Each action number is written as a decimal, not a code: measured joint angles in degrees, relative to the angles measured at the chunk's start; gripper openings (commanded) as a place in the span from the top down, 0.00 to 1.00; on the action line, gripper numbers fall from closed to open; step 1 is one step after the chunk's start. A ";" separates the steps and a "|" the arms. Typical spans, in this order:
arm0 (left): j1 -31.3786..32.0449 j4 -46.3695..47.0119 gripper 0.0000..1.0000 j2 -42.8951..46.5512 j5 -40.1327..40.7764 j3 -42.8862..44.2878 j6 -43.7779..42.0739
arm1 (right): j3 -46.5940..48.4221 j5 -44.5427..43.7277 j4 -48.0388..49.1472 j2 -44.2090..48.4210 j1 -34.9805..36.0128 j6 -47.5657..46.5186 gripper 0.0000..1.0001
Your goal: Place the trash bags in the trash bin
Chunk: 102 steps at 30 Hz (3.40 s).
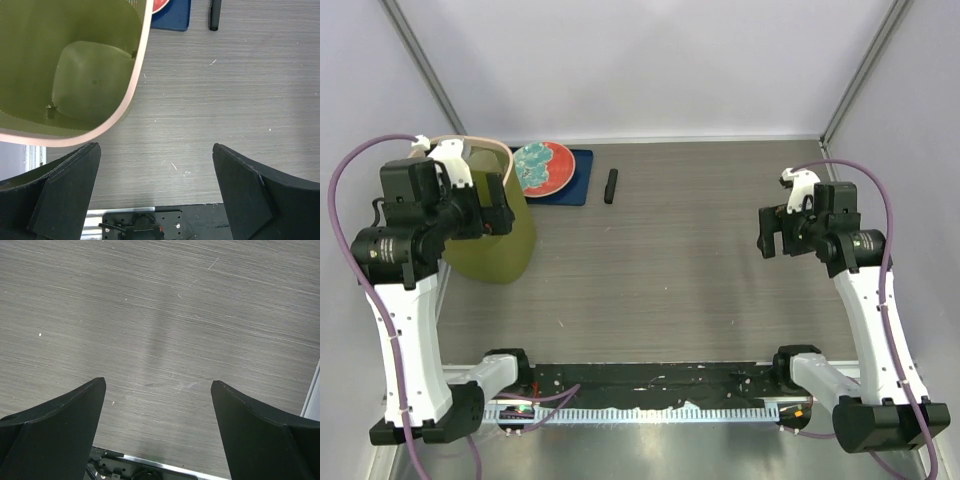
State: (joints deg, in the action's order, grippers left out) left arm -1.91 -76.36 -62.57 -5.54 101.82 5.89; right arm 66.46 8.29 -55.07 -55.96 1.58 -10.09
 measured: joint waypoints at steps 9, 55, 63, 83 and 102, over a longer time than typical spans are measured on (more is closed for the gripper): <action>6.05 2.51 0.00 -12.94 1.57 14.03 -4.00 | 0.04 2.32 0.22 -3.82 -0.02 1.42 0.05; 15.63 33.90 0.76 -77.77 -4.70 25.59 4.02 | -0.85 8.37 10.49 -22.23 -0.31 11.23 0.10; 16.20 34.10 0.75 -81.72 -4.74 29.79 3.96 | -0.85 8.52 10.51 -22.84 -0.31 11.54 0.10; 21.03 34.29 0.87 -85.05 -0.48 32.76 -0.96 | -0.79 8.52 10.51 -23.96 -0.31 11.56 0.10; 24.35 37.24 1.00 -74.25 -14.21 14.49 -3.15 | -0.46 12.94 20.26 -32.22 -0.31 18.10 0.03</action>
State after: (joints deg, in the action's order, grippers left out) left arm 22.44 -39.11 -136.81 -19.75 116.31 2.74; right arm 66.00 21.23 -34.81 -88.18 1.28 8.01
